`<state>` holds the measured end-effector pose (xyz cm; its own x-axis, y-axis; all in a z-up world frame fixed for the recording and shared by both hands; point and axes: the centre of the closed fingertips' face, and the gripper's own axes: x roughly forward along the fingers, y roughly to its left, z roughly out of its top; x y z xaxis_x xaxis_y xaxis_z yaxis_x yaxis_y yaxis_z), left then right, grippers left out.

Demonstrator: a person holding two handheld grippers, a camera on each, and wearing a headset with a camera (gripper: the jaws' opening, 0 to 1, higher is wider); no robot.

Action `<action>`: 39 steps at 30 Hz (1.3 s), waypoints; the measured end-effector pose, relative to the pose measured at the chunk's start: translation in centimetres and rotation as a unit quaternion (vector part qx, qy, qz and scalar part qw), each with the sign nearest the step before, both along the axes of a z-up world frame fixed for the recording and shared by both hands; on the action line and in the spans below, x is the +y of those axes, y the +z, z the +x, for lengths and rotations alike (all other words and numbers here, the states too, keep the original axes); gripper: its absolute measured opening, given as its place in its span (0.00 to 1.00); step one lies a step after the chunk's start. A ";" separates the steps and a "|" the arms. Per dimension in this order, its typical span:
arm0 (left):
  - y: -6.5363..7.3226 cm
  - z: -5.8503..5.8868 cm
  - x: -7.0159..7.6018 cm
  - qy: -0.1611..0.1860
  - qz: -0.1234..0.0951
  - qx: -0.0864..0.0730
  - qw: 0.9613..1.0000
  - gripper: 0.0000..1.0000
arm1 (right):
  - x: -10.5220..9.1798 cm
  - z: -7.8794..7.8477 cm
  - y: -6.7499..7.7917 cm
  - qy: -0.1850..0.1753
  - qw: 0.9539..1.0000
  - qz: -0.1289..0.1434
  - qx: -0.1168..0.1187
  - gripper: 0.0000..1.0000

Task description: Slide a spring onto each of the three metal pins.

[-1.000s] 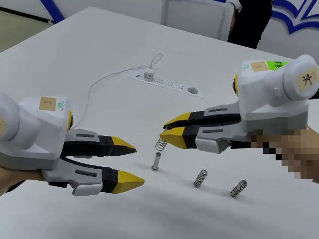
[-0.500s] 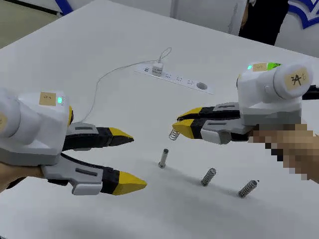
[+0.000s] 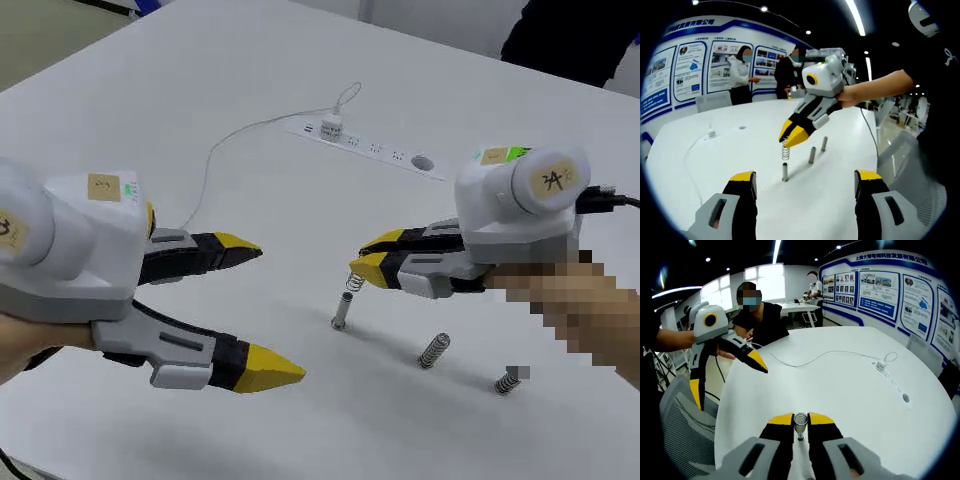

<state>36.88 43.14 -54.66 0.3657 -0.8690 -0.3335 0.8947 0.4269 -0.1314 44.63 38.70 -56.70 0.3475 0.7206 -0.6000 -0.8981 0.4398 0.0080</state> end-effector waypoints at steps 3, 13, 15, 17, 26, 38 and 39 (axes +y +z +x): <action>-0.2 0.1 0.1 0.004 0.000 0.002 1.000 0.84 | 0.1 0.3 -0.6 -0.003 1.000 -0.004 0.003 0.10; -0.6 0.5 0.5 0.015 0.002 0.001 1.000 0.82 | 0.3 0.2 -2.5 0.008 1.000 -0.027 0.012 0.10; -0.7 0.5 0.5 0.016 0.004 0.002 1.000 0.82 | 0.3 0.0 -2.7 0.009 0.999 -0.030 0.014 0.10; -0.8 0.5 0.6 0.015 0.006 0.003 1.000 0.82 | 0.3 -0.1 -3.2 0.012 0.999 -0.036 0.015 0.10; -1.0 0.2 0.1 0.009 0.007 0.008 1.000 0.81 | 0.2 -0.5 -5.1 0.023 0.998 -0.057 0.019 0.10; -1.0 0.2 0.3 0.012 0.005 0.009 1.000 0.81 | 0.3 -1.1 -6.8 0.030 0.997 -0.074 0.016 0.11; -1.0 0.2 0.3 0.012 0.006 0.009 1.000 0.81 | 0.3 -1.1 -6.8 0.031 0.997 -0.074 0.015 0.11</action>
